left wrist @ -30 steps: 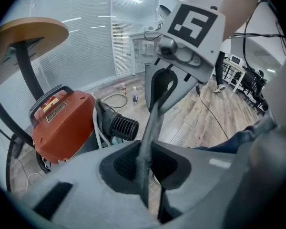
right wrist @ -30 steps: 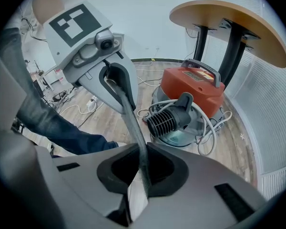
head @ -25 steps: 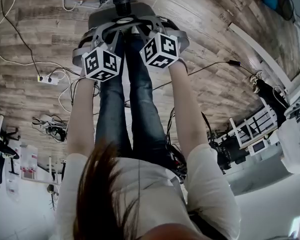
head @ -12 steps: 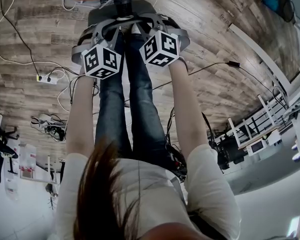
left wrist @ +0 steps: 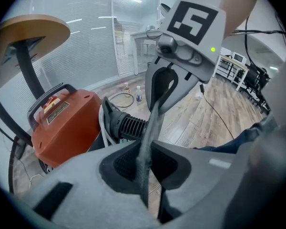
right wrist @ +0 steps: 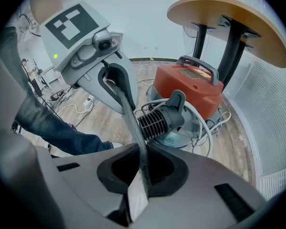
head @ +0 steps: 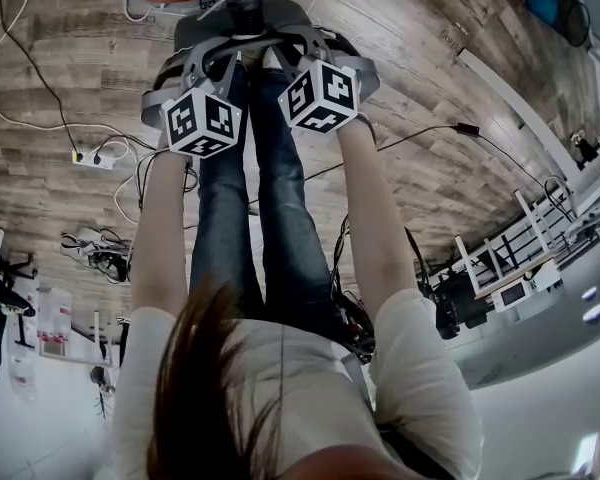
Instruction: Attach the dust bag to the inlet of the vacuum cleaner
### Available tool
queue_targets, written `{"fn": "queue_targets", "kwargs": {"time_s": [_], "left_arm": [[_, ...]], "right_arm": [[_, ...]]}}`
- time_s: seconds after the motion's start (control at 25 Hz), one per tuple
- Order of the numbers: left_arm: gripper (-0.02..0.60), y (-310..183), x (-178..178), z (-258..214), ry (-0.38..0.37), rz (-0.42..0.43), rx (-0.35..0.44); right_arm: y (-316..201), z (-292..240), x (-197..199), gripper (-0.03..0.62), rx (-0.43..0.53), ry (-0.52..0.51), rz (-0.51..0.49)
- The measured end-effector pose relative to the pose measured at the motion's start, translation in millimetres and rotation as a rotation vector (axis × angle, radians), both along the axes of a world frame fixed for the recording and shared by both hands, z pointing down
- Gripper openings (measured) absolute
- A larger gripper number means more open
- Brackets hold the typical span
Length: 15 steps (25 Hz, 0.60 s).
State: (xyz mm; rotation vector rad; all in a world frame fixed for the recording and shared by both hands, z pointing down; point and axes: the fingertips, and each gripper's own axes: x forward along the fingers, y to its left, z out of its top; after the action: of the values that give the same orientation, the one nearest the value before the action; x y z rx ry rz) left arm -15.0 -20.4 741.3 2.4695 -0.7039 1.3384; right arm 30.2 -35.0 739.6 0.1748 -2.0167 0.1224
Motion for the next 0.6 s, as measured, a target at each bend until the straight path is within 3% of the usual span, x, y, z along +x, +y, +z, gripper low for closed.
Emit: {"fn": "queue_targets", "kwargs": {"time_s": [0.36,0.6], "left_arm": [[0.046,-7,-1,1,0.003,-0.017,0.005],[0.046,-8,0,5,0.019,-0.043,-0.007]], "right_arm": [[-7,0,-1,0.032,0.005,0.006,-0.024],[-13,1,-1,0.032,0.020,0.042,-0.117]]}}
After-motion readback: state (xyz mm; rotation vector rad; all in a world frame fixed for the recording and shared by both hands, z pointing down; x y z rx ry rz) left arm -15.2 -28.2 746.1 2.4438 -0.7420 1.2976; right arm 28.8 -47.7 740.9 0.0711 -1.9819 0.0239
